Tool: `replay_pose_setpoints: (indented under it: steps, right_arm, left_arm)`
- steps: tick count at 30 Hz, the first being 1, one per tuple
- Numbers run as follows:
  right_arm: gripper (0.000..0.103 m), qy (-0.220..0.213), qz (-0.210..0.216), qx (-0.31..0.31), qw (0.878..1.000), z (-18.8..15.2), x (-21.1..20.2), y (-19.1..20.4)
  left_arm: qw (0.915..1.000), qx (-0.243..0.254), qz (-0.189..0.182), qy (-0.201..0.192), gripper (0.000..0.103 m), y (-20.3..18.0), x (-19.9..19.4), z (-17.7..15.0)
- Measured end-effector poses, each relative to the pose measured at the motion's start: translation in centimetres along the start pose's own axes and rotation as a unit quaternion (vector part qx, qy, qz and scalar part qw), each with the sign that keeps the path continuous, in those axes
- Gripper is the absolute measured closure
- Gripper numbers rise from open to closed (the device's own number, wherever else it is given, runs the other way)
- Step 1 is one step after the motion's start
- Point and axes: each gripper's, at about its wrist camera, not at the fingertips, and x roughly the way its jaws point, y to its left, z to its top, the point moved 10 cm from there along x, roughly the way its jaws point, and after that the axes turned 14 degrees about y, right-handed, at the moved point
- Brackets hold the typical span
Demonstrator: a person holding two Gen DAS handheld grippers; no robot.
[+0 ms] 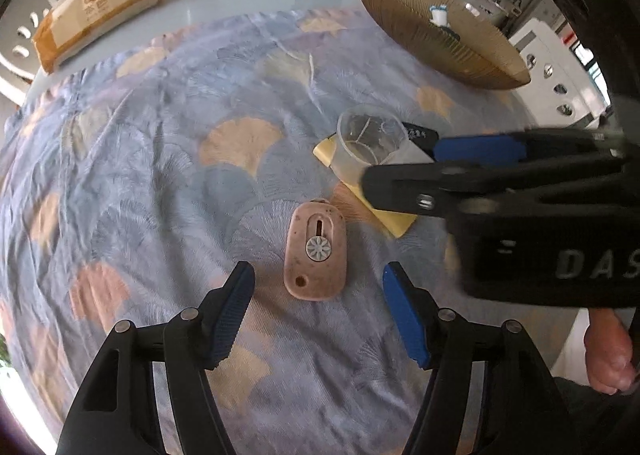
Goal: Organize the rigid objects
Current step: 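Move both tools back toward the pink oval item on the cloth, then grasp the pink oval item with the left tool while the right grasps the clear cup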
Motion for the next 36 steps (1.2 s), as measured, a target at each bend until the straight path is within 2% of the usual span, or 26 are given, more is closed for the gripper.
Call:
replay_pose_setpoints:
  steps: [2,6,8,10,13,16,18,21,24,28,36]
  right_arm:
    - [0.040,0.000,-0.006,-0.005,1.000,0.4,0.4,0.0]
    - [0.040,-0.009,-0.028,-0.020,0.999,1.4,0.8,0.1]
    - [0.044,-0.016,-0.029,-0.029,0.999,1.7,0.6,0.3]
    - [0.058,-0.020,-0.029,-0.039,0.999,1.9,0.7,0.5]
    - [0.065,-0.028,-0.029,-0.045,0.998,1.9,0.8,0.7]
    - [0.065,-0.046,-0.026,-0.043,0.998,1.6,0.0,0.4]
    - [0.065,-0.061,-0.021,-0.025,0.998,1.4,-1.3,-0.5]
    - [0.065,-0.078,0.007,-0.005,0.997,0.7,-3.2,-1.6]
    - [0.065,-0.091,0.007,0.016,0.996,-0.7,-4.9,-3.4]
    - [0.065,-0.084,0.001,0.045,0.995,-3.6,-4.9,-5.4]
    - [0.065,-0.036,0.002,0.066,0.997,-8.3,-1.0,-7.4]
  left_arm:
    - [0.9998,0.011,0.016,-0.002,0.041,-0.2,0.2,0.2]
    - [1.0000,0.002,0.004,0.000,0.050,-0.1,0.6,0.3]
    - [1.0000,0.002,0.006,-0.004,0.051,0.1,0.5,0.4]
    - [0.9999,0.004,0.010,-0.007,0.053,0.2,0.5,0.3]
    - [0.9997,0.010,0.017,-0.013,0.056,0.2,0.5,0.3]
    - [0.9996,0.010,0.019,-0.016,0.071,0.3,0.4,0.2]
    - [0.9999,-0.002,-0.007,-0.011,0.071,0.5,0.3,0.1]
    - [0.9997,-0.012,-0.020,-0.007,0.070,0.8,0.4,0.2]
    - [1.0000,0.000,0.001,-0.008,0.070,0.5,0.5,0.4]
    - [0.9989,0.021,0.038,-0.020,0.071,-0.1,0.7,1.0]
    - [0.9985,0.011,0.039,-0.035,0.071,1.2,-1.5,0.2]
